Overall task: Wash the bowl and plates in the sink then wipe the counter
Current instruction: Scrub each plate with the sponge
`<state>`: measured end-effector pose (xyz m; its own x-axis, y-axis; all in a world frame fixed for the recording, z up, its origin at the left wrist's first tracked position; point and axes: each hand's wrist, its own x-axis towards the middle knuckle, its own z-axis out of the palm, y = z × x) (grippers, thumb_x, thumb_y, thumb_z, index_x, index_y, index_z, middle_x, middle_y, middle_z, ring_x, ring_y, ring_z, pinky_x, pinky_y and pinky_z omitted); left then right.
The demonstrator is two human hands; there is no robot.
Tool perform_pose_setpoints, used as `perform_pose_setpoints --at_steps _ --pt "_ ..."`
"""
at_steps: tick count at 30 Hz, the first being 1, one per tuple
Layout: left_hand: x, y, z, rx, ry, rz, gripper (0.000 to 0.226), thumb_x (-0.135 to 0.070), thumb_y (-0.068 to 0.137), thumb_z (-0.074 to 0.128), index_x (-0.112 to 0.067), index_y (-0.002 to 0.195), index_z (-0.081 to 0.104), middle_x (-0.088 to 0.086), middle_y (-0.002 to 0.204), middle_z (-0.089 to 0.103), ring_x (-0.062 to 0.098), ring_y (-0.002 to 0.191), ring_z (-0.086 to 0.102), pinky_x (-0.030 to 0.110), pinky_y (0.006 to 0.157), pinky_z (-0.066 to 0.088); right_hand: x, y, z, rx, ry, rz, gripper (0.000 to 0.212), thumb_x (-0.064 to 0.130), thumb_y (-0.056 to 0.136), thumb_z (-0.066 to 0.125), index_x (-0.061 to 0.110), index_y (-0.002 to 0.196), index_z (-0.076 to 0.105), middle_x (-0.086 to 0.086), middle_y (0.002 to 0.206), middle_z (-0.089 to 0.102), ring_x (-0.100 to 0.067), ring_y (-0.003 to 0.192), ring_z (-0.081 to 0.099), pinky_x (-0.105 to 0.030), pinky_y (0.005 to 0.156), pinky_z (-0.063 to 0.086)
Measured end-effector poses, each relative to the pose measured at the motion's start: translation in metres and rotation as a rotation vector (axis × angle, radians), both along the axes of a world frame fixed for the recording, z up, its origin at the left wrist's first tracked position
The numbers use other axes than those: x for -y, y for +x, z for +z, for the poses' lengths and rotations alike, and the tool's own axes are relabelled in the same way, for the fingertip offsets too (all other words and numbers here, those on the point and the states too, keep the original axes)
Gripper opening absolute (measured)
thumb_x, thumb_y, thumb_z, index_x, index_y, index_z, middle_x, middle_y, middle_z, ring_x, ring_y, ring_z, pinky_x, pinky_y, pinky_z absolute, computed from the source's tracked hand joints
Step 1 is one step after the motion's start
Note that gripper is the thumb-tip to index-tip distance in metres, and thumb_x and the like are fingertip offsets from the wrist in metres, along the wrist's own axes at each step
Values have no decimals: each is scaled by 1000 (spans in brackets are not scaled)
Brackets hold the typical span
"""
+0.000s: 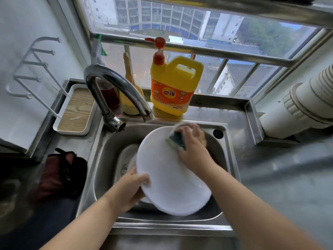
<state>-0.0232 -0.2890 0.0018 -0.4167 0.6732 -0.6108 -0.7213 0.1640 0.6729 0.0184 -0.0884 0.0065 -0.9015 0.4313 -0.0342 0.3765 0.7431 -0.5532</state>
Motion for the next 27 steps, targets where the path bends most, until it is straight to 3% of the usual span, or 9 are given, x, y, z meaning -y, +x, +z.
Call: perform_pose_setpoints --at_steps 3,6,8,11,16,19,21,25,27 --pt "-6 3 -2 -6 -8 15 57 6 70 51 -14 124 54 15 100 71 29 93 68 39 78 56 56 -18 9 -166 -167 176 44 9 81 58 20 122 48 -5 141 29 -23 128 27 -40 110 26" --pt "2 -1 -2 -25 -29 7 50 10 81 47 -16 123 55 12 97 73 25 87 70 34 68 56 69 -19 5 -216 -159 294 44 15 81 54 21 124 49 -7 144 30 -25 130 27 -36 108 23" --pt "6 -2 0 -53 -44 -39 61 2 69 50 -26 124 53 12 104 71 28 94 68 39 77 54 42 -25 -1 -205 -128 153 44 18 81 51 18 125 51 -9 142 33 -28 129 28 -40 109 25" --pt "10 -3 0 -84 -32 -58 72 -1 65 49 -32 129 47 14 117 65 33 106 63 48 92 51 -1 -16 -7 -31 -71 -138 43 13 86 56 25 126 45 -4 143 27 -29 129 26 -43 109 25" --pt "3 5 0 -133 -43 -67 71 -7 64 52 -41 127 44 9 116 65 34 107 62 56 90 50 2 9 -12 14 -91 -370 46 18 88 57 25 128 37 2 148 17 -27 129 26 -43 104 33" --pt "-5 8 1 -110 -33 -83 68 -15 64 60 -43 124 44 6 115 65 32 106 62 46 79 56 32 -7 -5 -127 -169 -144 48 16 88 59 23 132 42 -2 150 19 -22 134 24 -33 111 24" --pt "-5 4 1 -87 -32 -42 65 -12 67 59 -35 127 47 9 112 68 31 104 64 38 75 56 51 -11 3 -186 -232 41 47 17 87 61 24 131 46 -2 147 25 -20 134 25 -29 110 24" --pt "3 -7 0 -107 10 75 65 -2 67 54 -24 128 50 14 112 69 31 101 67 35 73 57 56 34 -12 -113 -190 317 45 18 75 58 32 118 54 2 136 40 -20 122 39 -29 104 33" --pt "10 -11 0 -86 -11 119 71 1 59 50 -27 125 51 12 108 70 30 95 67 34 69 57 38 64 -23 -61 -145 289 44 24 68 54 36 111 54 5 131 46 -20 116 44 -30 101 36"
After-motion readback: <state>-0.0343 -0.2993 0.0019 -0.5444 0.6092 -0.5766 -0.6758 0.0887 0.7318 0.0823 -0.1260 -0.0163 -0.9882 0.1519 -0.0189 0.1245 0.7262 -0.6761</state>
